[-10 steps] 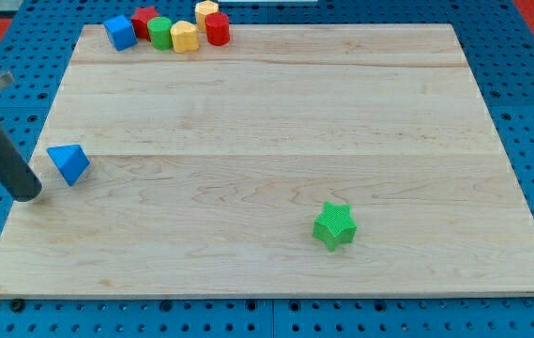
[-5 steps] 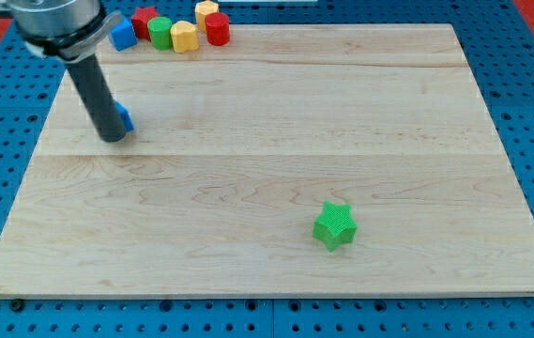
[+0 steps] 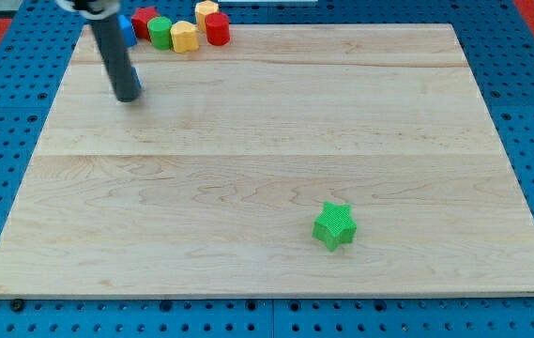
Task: Move the blue triangle closer to the blue cube
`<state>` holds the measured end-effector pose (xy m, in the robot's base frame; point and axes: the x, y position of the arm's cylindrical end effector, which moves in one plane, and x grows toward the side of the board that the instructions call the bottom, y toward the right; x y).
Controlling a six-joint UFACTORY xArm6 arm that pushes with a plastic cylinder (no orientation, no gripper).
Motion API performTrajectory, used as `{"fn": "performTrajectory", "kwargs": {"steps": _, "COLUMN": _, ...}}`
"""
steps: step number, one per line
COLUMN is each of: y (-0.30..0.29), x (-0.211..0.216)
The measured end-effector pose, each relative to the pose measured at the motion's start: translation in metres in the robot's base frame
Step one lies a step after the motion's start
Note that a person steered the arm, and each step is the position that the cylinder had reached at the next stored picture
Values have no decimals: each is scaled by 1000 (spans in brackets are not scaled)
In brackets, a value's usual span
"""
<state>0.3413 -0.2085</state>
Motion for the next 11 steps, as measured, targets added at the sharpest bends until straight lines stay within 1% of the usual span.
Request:
{"fn": "performTrajectory", "kwargs": {"steps": 1, "y": -60, "x": 0}}
{"fn": "performTrajectory", "kwargs": {"steps": 2, "y": -72, "x": -5}}
{"fn": "performTrajectory", "kwargs": {"steps": 3, "y": 0, "x": 16}}
{"fn": "performTrajectory", "kwargs": {"steps": 4, "y": 45, "x": 13}}
{"fn": "performTrajectory", "kwargs": {"steps": 5, "y": 36, "x": -8}}
{"fn": "performTrajectory", "kwargs": {"steps": 6, "y": 36, "x": 32}}
{"fn": "performTrajectory", "kwargs": {"steps": 7, "y": -25, "x": 19}}
{"fn": "performTrajectory", "kwargs": {"steps": 8, "y": -41, "x": 17}}
{"fn": "performTrajectory", "kwargs": {"steps": 9, "y": 0, "x": -6}}
{"fn": "performTrajectory", "kwargs": {"steps": 10, "y": -2, "x": -35}}
{"fn": "performTrajectory", "kwargs": {"steps": 11, "y": -3, "x": -39}}
